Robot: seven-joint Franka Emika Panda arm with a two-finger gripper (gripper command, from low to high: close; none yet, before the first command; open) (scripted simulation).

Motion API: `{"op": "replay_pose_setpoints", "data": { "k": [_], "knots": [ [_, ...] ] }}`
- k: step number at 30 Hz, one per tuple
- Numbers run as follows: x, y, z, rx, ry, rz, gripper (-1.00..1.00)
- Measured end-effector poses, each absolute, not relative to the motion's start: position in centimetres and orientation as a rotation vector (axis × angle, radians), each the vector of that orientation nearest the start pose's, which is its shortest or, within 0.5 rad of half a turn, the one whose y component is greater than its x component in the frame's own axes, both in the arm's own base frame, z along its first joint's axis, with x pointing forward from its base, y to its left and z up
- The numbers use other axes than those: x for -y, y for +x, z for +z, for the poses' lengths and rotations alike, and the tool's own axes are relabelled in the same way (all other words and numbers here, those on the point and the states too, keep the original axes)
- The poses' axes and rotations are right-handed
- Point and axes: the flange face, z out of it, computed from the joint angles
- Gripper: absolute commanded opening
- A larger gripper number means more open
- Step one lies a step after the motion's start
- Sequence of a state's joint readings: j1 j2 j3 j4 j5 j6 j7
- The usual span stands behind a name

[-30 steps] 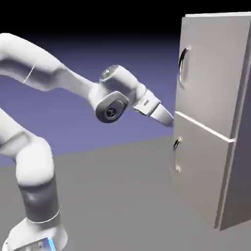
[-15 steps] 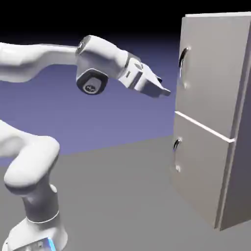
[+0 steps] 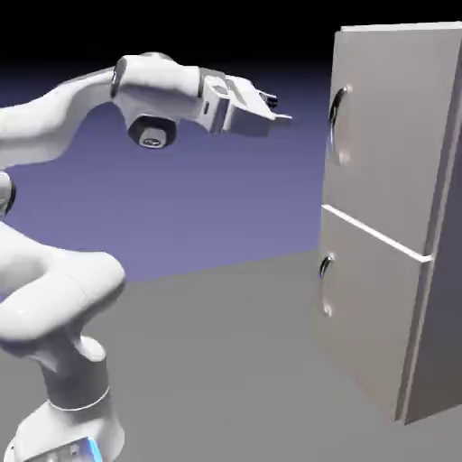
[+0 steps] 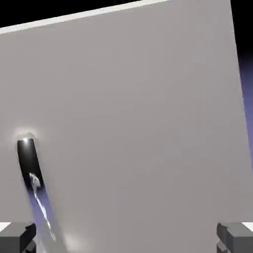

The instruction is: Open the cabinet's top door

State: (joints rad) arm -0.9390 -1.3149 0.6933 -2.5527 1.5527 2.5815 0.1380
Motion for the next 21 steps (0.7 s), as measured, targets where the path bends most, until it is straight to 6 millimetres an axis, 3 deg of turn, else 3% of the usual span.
{"op": "replay_pose_setpoints", "data": {
  "k": [5,11,17,19,21],
  "knots": [
    [-5.6,33.0,64.5,-1.025,-1.712,-1.66,0.0],
    [-7.6,36.8,62.1,-0.91,-1.72,-1.737,0.0],
    [-8.0,41.7,58.2,-0.796,-1.752,-1.797,0.0],
    [-7.9,42.0,57.9,-0.79,-1.755,-1.799,0.0],
    [-7.9,44.7,58.0,-0.789,-1.756,-1.801,0.0]
  ]
}}
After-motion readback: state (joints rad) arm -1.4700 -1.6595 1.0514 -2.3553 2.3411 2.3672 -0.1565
